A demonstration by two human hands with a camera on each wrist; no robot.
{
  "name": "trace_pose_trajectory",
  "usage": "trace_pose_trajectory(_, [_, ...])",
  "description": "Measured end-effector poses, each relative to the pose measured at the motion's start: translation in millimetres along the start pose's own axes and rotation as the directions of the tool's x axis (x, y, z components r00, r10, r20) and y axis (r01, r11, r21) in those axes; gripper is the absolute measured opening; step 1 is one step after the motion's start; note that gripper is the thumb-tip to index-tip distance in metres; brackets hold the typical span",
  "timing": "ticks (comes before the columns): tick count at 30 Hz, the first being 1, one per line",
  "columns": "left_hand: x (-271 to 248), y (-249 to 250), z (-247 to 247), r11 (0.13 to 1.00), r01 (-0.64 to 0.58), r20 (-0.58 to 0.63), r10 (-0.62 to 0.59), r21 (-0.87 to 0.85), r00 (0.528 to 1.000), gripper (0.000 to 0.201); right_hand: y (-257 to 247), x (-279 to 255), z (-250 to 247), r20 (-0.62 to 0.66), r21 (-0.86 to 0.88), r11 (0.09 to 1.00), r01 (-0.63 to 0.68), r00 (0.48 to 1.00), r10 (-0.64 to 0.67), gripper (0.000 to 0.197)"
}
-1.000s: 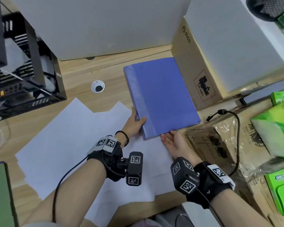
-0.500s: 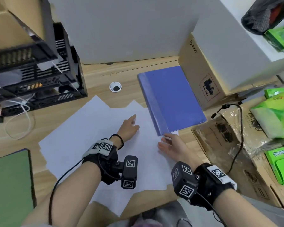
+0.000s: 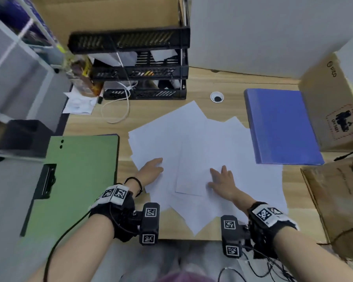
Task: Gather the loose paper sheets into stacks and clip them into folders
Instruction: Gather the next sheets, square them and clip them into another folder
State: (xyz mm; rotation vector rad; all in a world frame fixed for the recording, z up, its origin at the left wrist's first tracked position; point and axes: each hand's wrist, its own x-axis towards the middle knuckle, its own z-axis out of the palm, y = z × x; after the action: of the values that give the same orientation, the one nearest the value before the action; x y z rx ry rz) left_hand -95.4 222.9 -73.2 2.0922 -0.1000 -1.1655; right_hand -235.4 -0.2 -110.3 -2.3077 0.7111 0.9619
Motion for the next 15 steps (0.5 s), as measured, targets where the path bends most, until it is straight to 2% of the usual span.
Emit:
trace_pose_trajectory(3, [-12.5,-29.1,-6.2,0.995,0.010,-0.031,-0.013,-0.097,0.999,0.053,-28.3,-9.8,5.4,0.022,-0.008,0.999,0.037,0.999,-0.037,0.082])
trace_pose_trajectory(7, [-22.1,-46.2,-10.1,0.977,0.017,-0.040,-0.026,-0.213,0.999,0.054,-59.0,-18.3,20.2,0.089,-0.057,0.987,0.151,0.985,-0.146,0.059])
trace_pose_trajectory(10, [-23.7,-53.4,-10.9,0.961,0.014,-0.059,-0.032,-0.276,0.998,0.051,-69.2,-21.2,30.2,0.145,-0.064,0.978,0.198,0.972,-0.187,0.057])
trace_pose_trajectory(12, [-23.0,-55.3,-10.9,0.929,0.042,-0.079,-0.077,-0.367,0.994,0.054,-72.5,-22.6,27.1,0.172,-0.044,0.975,0.216,0.964,-0.205,0.055])
trace_pose_trajectory(15, [-17.2,-46.2,-10.2,0.886,0.054,-0.131,-0.128,-0.461,0.983,0.060,-72.4,-30.9,2.2,0.214,0.082,0.975,0.206,0.952,-0.219,0.052])
